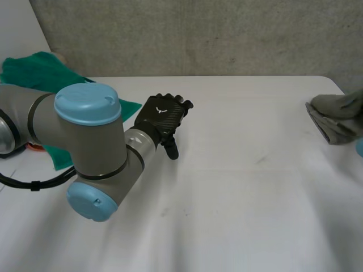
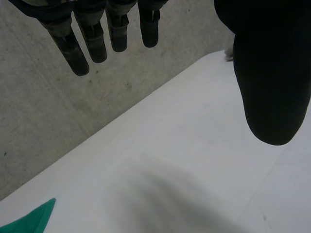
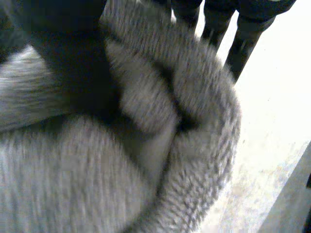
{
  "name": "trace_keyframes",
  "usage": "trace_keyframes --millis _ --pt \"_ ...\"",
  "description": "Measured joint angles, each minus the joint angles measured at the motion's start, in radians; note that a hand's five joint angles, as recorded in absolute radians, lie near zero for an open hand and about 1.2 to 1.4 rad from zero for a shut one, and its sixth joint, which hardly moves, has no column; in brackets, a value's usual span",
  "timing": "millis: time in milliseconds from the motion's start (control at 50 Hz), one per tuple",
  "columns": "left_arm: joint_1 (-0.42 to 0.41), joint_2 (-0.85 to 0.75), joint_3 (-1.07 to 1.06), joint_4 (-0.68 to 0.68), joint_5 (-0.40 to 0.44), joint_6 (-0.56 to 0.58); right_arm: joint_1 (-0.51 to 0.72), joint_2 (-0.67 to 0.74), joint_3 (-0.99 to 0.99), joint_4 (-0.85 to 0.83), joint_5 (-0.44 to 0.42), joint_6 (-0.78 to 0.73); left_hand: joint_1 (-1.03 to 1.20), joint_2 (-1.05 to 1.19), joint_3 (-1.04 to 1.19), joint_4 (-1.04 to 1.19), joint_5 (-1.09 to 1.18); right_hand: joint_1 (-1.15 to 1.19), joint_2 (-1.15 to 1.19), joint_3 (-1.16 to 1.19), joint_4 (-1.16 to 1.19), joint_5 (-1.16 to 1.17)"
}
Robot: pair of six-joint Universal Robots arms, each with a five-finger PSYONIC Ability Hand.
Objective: Fold the laundry.
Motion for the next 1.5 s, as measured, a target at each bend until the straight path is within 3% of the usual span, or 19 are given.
trace_keyframes --millis 20,40,80,200,300,400,460,520,580,620,660,720,860,940,1020,1120,1200,1380,1500 --pt "-0.001 0.000 0.002 0.000 0.000 0.000 0.000 -0.001 0.004 0.007 -0.003 0.000 0.000 0.000 0.000 0.000 0.000 -0.079 -0.091 -0.070 -0.071 -0.079" --pt "-0.007 0.000 0.008 0.000 0.000 -0.001 -0.001 -0.007 0.019 0.037 -0.015 -0.002 0.000 0.000 0.000 0.000 0.000 -0.203 -0.238 -0.229 -0.233 -0.334" --pt "-0.012 0.001 0.012 0.000 0.000 -0.001 -0.003 -0.015 0.035 0.065 -0.026 -0.005 0.000 0.000 0.000 0.000 0.000 -0.230 -0.279 -0.273 -0.279 -0.432" --pt "-0.032 0.013 0.015 0.000 0.003 -0.001 -0.038 -0.092 0.137 0.146 -0.044 -0.027 0.000 0.000 0.000 0.000 0.000 -0.230 -0.280 -0.278 -0.287 -0.444" --pt "-0.038 0.065 0.014 0.001 0.005 0.001 -0.090 -0.257 0.314 0.160 0.004 -0.099 0.000 0.000 0.000 0.000 0.000 -0.230 -0.280 -0.278 -0.287 -0.444" --pt "-0.020 0.118 0.018 0.019 0.005 0.009 -0.102 -0.452 0.492 0.080 0.027 -0.174 0.000 0.000 0.000 0.000 0.000 -0.230 -0.280 -0.278 -0.287 -0.444" --pt "0.008 0.144 0.020 0.048 0.004 0.018 -0.084 -0.608 0.648 -0.027 -0.035 -0.208 0.000 0.000 0.000 0.000 0.000 -0.230 -0.280 -0.278 -0.287 -0.444" --pt "0.060 0.171 0.021 0.090 0.004 0.033 -0.047 -0.734 0.798 -0.127 -0.146 -0.222 0.000 0.000 0.000 0.000 0.000 -0.230 -0.280 -0.278 -0.287 -0.444" --pt "0.182 0.198 0.025 0.153 0.005 0.067 0.033 -0.873 1.002 -0.243 -0.354 -0.234 0.000 0.000 0.000 0.000 0.000 -0.230 -0.280 -0.278 -0.287 -0.444" --pt "0.233 0.199 0.030 0.172 0.010 0.082 0.060 -0.901 1.054 -0.265 -0.413 -0.239 0.000 0.000 0.000 0.000 0.000 -0.230 -0.280 -0.278 -0.287 -0.444" --pt "0.351 0.179 0.053 0.205 0.030 0.119 0.122 -0.949 1.152 -0.289 -0.529 -0.259 0.000 0.000 0.000 0.000 0.000 -0.230 -0.280 -0.278 -0.287 -0.444" --pt "0.482 0.114 0.101 0.225 0.081 0.169 0.175 -0.979 1.229 -0.278 -0.605 -0.298 0.000 0.000 0.000 0.000 0.000 -0.230 -0.280 -0.278 -0.287 -0.444" --pt "0.684 -0.130 0.265 0.216 0.230 0.320 0.236 -0.998 1.337 -0.166 -0.646 -0.478 0.000 0.000 0.000 0.000 0.000 -0.230 -0.280 -0.278 -0.287 -0.444" --pt "0.730 -0.269 0.357 0.194 0.287 0.421 0.244 -0.993 1.368 -0.123 -0.633 -0.565 0.003 0.000 0.000 0.001 0.000 -0.230 -0.280 -0.278 -0.287 -0.444" --pt "0.747 -0.386 0.442 0.160 0.327 0.493 0.243 -0.989 1.395 -0.111 -0.626 -0.604 0.070 0.060 0.052 0.056 0.045 -0.230 -0.280 -0.278 -0.287 -0.444" --pt "0.747 -0.465 0.508 0.123 0.342 0.522 0.236 -0.987 1.432 -0.112 -0.624 -0.613 0.635 0.602 0.588 0.577 0.550 -0.230 -0.280 -0.278 -0.287 -0.444" --pt "0.735 -0.473 0.519 0.116 0.333 0.521 0.232 -0.989 1.453 -0.116 -0.625 -0.610 0.898 0.925 0.905 0.919 0.891 -0.230 -0.280 -0.278 -0.287 -0.444" --pt "0.652 -0.326 0.387 0.215 0.272 0.489 0.229 -0.997 1.479 -0.123 -0.619 -0.604 0.903 0.995 0.976 0.987 0.931 -0.230 -0.280 -0.278 -0.287 -0.444" --pt "0.549 -0.121 0.196 0.306 0.254 0.410 0.227 -1.022 1.478 -0.127 -0.574 -0.590 0.903 0.996 0.977 0.988 0.931 -0.230 -0.280 -0.278 -0.287 -0.444"
